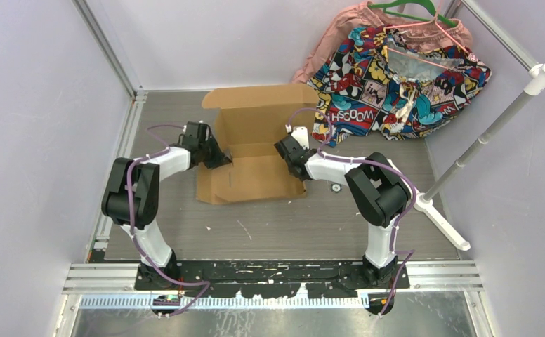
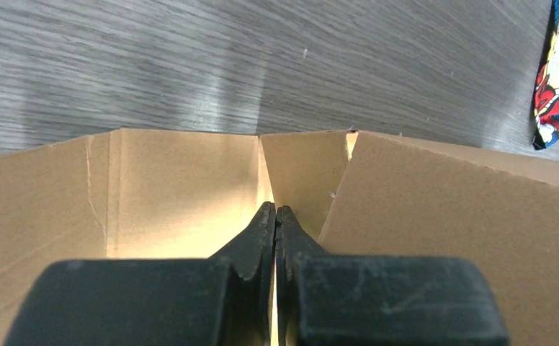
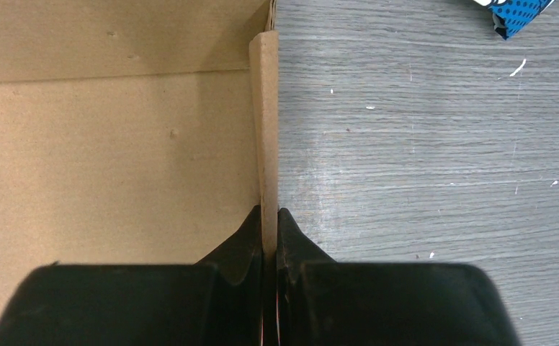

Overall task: Fold the paper box
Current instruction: Fold the paper box at the center of the board.

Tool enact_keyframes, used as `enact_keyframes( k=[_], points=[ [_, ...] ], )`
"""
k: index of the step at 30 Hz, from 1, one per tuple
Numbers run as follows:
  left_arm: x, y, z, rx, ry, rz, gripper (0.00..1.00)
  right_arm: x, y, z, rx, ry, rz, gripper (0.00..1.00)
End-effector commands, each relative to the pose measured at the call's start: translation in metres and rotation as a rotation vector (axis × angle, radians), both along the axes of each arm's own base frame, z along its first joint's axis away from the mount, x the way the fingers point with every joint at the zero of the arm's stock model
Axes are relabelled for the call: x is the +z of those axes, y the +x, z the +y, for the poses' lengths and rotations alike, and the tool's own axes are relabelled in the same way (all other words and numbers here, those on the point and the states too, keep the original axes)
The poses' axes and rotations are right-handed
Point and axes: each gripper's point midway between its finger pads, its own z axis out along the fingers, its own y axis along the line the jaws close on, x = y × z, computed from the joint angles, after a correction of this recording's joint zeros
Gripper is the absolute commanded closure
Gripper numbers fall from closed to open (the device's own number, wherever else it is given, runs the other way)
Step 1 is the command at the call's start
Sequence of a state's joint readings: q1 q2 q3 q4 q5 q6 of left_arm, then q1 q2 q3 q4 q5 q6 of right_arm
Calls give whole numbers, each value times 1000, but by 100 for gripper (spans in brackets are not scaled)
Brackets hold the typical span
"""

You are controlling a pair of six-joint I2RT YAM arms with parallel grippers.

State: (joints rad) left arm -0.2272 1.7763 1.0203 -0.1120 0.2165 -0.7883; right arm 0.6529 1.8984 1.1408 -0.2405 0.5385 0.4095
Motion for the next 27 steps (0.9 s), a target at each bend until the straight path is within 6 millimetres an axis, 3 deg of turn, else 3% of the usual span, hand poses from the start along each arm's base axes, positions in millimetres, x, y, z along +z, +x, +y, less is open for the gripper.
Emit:
enact_keyframes(
  k=[1,14,19,27],
  points=[
    [14,27,-7,43,-15,-117,100,-38,-28,-7,14,-47,135,99],
    [16,47,-4,61,13,-168,100,-38,-27,-6,19,-49,137,99],
    [44,36,7,50,67,-199,100,-38,-24,-6,16,-55,139,99],
    [110,13,28,48,148,-274,100,-40,-23,-11,5,-56,142,99]
  ],
)
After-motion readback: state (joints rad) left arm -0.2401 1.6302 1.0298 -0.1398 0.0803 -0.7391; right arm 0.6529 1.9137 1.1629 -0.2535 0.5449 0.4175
